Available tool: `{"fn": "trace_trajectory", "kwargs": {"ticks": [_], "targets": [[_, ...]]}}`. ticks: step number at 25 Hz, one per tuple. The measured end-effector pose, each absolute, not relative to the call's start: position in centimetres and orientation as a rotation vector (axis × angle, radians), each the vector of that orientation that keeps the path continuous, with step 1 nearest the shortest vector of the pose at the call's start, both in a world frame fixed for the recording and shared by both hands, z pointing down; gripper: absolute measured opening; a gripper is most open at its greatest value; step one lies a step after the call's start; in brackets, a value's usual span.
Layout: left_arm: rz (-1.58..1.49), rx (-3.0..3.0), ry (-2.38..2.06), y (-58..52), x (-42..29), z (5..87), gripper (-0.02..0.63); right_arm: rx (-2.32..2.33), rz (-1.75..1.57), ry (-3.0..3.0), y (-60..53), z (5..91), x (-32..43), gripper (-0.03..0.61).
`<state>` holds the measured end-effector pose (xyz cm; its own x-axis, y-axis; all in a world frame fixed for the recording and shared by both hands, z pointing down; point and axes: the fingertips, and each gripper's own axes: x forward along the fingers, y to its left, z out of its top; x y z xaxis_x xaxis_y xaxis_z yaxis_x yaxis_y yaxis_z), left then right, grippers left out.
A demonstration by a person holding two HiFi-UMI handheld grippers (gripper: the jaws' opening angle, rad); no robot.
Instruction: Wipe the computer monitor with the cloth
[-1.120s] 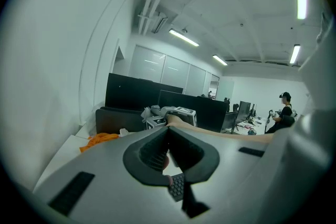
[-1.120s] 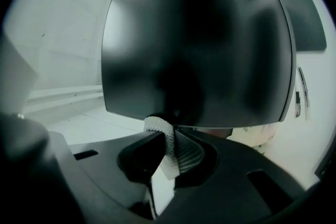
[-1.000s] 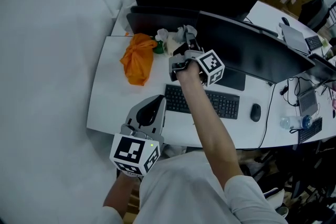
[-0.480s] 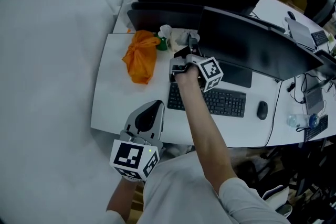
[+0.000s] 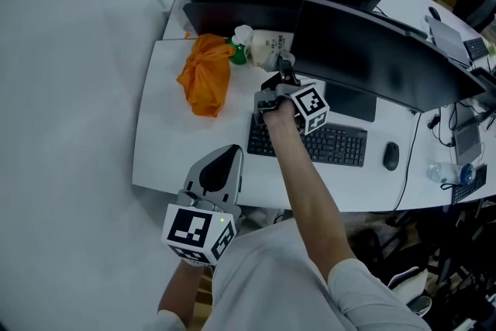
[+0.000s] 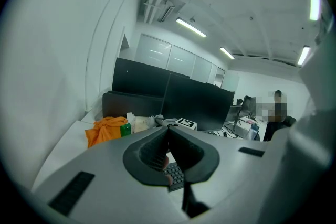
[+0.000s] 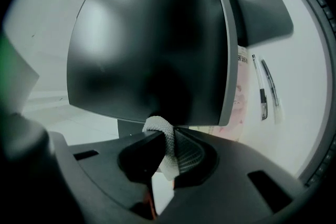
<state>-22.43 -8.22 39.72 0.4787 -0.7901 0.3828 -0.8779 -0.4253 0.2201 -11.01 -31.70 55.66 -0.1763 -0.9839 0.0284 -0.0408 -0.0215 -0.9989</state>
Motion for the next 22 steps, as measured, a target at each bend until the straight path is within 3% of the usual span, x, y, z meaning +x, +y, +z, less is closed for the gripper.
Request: {"fn": "trace_trajectory", "kwargs": {"ticks": [22], "targets": [[0.406,2.268,-1.362,-8.1,-21.3,43.6,0.019,-1.223,-1.389,1.488,-31.3,62.8,-11.2,0.035]]}}
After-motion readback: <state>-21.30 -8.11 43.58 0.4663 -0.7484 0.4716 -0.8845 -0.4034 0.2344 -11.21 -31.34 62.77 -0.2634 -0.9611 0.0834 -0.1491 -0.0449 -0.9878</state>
